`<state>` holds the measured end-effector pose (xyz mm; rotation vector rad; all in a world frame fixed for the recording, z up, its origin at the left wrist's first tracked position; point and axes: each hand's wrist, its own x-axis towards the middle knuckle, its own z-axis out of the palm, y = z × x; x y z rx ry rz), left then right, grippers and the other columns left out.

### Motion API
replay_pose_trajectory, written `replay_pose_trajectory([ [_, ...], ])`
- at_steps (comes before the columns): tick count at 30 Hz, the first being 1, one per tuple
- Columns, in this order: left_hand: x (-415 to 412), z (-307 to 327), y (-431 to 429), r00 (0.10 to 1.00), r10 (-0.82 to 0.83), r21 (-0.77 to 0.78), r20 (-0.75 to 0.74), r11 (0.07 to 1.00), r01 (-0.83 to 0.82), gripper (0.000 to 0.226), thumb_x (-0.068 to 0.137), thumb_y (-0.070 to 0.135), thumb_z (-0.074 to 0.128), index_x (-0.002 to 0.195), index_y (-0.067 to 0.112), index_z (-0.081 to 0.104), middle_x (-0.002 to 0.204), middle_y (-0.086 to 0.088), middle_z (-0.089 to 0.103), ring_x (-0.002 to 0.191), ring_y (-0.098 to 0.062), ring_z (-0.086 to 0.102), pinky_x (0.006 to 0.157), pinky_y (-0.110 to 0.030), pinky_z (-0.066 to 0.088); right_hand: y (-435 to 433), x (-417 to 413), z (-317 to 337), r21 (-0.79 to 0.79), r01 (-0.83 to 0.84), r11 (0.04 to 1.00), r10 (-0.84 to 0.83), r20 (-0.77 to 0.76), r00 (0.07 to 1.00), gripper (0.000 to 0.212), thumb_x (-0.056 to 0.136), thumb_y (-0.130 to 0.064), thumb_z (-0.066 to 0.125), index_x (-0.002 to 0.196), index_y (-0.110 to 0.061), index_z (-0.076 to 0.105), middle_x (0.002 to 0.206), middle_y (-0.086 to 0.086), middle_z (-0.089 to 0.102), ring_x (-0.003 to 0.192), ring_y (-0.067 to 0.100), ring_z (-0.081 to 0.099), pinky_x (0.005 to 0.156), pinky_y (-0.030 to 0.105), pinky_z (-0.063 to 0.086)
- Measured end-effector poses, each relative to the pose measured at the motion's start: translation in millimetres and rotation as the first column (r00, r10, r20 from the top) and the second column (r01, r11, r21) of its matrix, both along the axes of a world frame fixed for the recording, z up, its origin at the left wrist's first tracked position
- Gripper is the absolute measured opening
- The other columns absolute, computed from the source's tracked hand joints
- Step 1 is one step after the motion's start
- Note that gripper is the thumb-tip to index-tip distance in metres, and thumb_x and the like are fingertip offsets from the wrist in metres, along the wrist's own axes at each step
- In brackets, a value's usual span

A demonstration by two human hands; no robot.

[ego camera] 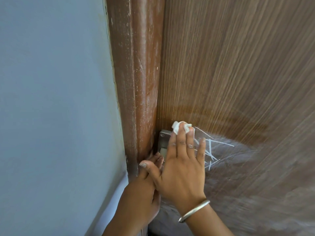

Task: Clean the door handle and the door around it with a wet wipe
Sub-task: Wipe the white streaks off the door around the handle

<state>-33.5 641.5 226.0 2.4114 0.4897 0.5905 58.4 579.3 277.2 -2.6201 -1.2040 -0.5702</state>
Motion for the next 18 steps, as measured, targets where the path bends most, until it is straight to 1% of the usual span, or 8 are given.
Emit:
replay_pose_trajectory([
  [2, -1.2, 1.4, -0.3, 1.0, -0.024, 0.051, -0.007, 0.998, 0.025, 0.072, 0.09, 0.027, 0.05, 0.13, 0.052, -0.005, 0.149, 0.029, 0.009, 0.11, -0.007, 0.055, 0.078, -0.018, 0.052, -4.6, 3.8, -1.7, 0.029, 0.059, 0.998, -0.059, -0.009, 0.998, 0.104, 0.08, -0.079, 0.013, 0.14, 0.004, 0.034, 0.15, 0.024, 0.022, 0.141, 0.039, 0.016, 0.112, 0.057, 0.006],
  [5, -0.4, 1.0, -2.4, 1.0, 0.004, 0.075, -0.02, 0.997, -0.003, 0.077, 0.088, 0.024, 0.051, 0.136, 0.049, -0.004, 0.146, 0.033, -0.003, 0.11, -0.01, 0.055, 0.075, -0.016, 0.051, -3.5, 8.3, 1.7, 0.053, 0.086, 0.995, -0.085, -0.011, 0.996, 0.107, 0.079, -0.08, 0.015, 0.14, 0.006, 0.03, 0.149, 0.028, 0.02, 0.14, 0.042, 0.016, 0.112, 0.058, 0.002],
  [6, -0.1, -0.8, -2.2, 1.0, 0.012, 0.074, -0.022, 0.997, -0.01, 0.074, 0.088, 0.024, 0.051, 0.14, 0.046, 0.003, 0.149, 0.031, 0.0, 0.109, -0.01, 0.056, 0.073, -0.014, 0.05, -0.8, 8.3, 4.0, 0.037, 0.061, 0.997, -0.061, 0.0, 0.998, 0.107, 0.079, -0.081, 0.015, 0.14, 0.006, 0.029, 0.149, 0.028, 0.02, 0.14, 0.043, 0.016, 0.112, 0.058, 0.001],
  [8, 0.8, -3.5, -1.3, 0.999, 0.025, 0.058, -0.03, 0.998, -0.023, 0.063, 0.089, 0.025, 0.05, 0.142, 0.039, 0.019, 0.153, 0.021, 0.016, 0.104, -0.012, 0.058, 0.065, -0.007, 0.044, 6.3, 8.5, 7.5, -0.03, -0.039, 0.999, 0.04, 0.044, 0.998, 0.105, 0.079, -0.08, 0.013, 0.141, 0.004, 0.03, 0.15, 0.024, 0.023, 0.141, 0.04, 0.015, 0.112, 0.06, 0.002],
  [11, 1.6, -5.8, 0.4, 0.996, 0.059, 0.031, -0.067, 0.998, -0.057, 0.047, 0.09, 0.025, 0.049, 0.135, 0.033, 0.038, 0.141, 0.009, 0.044, 0.098, -0.013, 0.056, 0.057, -0.001, 0.035, 15.4, 7.5, 12.0, -0.112, -0.156, 0.981, 0.164, 0.067, 0.984, 0.1, 0.08, -0.077, 0.013, 0.14, 0.0, 0.035, 0.152, 0.016, 0.024, 0.142, 0.033, 0.014, 0.113, 0.061, 0.004],
  [13, 1.0, -4.7, 0.2, 0.992, 0.061, 0.031, -0.108, 0.998, -0.058, 0.039, 0.09, 0.025, 0.05, 0.129, 0.027, 0.048, 0.131, 0.002, 0.054, 0.098, -0.016, 0.056, 0.058, -0.001, 0.034, 16.9, 4.8, 12.6, -0.115, -0.162, 0.98, 0.17, 0.06, 0.984, 0.098, 0.081, -0.077, 0.014, 0.14, -0.001, 0.036, 0.152, 0.015, 0.025, 0.143, 0.031, 0.013, 0.112, 0.059, 0.002],
  [16, 1.2, -2.3, 1.2, 0.995, 0.037, 0.012, -0.096, 0.999, -0.036, 0.043, 0.089, 0.025, 0.05, 0.131, 0.027, 0.047, 0.135, 0.004, 0.051, 0.093, -0.015, 0.056, 0.058, -0.001, 0.034, 10.7, 1.0, 8.2, -0.094, -0.109, 0.99, 0.114, 0.051, 0.992, 0.097, 0.082, -0.075, 0.017, 0.136, 0.001, 0.042, 0.148, 0.017, 0.031, 0.141, 0.032, 0.021, 0.111, 0.058, 0.004],
  [18, 0.7, -0.9, 1.4, 0.999, 0.008, 0.022, -0.052, 1.0, -0.007, 0.056, 0.089, 0.027, 0.048, 0.141, 0.036, 0.027, 0.149, 0.016, 0.031, 0.107, -0.009, 0.051, 0.064, 0.0, 0.035, 2.5, 2.2, 2.9, -0.07, -0.061, 0.996, 0.064, 0.041, 0.997, 0.097, 0.082, -0.076, 0.017, 0.135, 0.002, 0.042, 0.146, 0.02, 0.034, 0.139, 0.035, 0.025, 0.111, 0.059, 0.004],
])
